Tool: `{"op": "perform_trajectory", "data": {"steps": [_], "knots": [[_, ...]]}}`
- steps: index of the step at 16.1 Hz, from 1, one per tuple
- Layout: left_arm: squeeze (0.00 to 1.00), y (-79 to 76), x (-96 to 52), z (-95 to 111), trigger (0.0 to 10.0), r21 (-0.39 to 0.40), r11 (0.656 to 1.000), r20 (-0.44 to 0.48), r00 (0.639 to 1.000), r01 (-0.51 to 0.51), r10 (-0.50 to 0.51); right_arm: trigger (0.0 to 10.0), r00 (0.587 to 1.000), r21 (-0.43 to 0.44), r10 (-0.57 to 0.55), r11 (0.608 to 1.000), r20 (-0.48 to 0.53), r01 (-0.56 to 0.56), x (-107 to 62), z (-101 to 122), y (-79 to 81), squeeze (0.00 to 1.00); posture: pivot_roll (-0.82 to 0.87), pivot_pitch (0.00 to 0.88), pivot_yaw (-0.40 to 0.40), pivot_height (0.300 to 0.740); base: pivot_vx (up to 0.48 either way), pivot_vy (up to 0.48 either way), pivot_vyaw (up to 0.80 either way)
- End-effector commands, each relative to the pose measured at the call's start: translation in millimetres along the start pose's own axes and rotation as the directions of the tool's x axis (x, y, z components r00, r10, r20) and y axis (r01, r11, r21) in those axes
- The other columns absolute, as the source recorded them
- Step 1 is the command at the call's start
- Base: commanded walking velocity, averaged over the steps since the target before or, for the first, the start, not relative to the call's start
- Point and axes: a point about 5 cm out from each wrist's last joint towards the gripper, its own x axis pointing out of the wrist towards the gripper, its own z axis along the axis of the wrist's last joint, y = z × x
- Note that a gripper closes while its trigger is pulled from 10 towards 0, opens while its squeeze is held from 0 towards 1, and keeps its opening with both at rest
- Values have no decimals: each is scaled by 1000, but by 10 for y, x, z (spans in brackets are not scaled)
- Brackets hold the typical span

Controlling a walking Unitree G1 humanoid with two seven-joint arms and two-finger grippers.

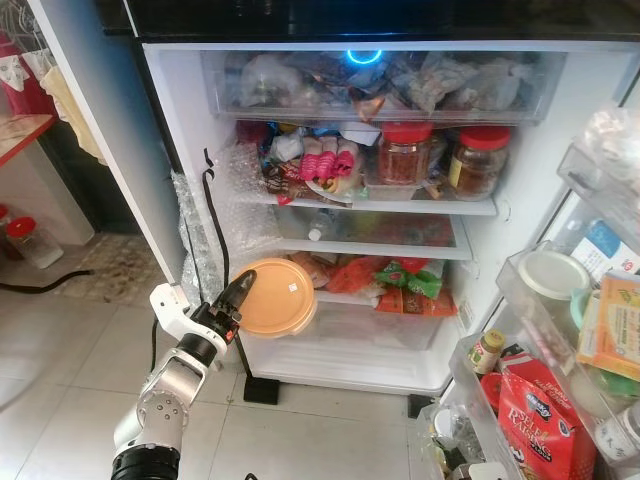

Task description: Restocking fridge

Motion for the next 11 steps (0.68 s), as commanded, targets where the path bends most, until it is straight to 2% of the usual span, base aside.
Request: {"op": "perform_trajectory", "data": {"steps": [1,11], "knots": [[0,-14,4,25,10000,12,1000,7,1000,1,-1,10000,1000,14,-1,1000,0,1,0,-2,-4,0,-135,8,6,702,0,0,0],[0,-18,7,1,10000,17,1000,-2,1000,0,0,10000,1000,11,17,1000,-4,-17,0,-3,5,0,-134,9,6,702,0,0,0]]}}
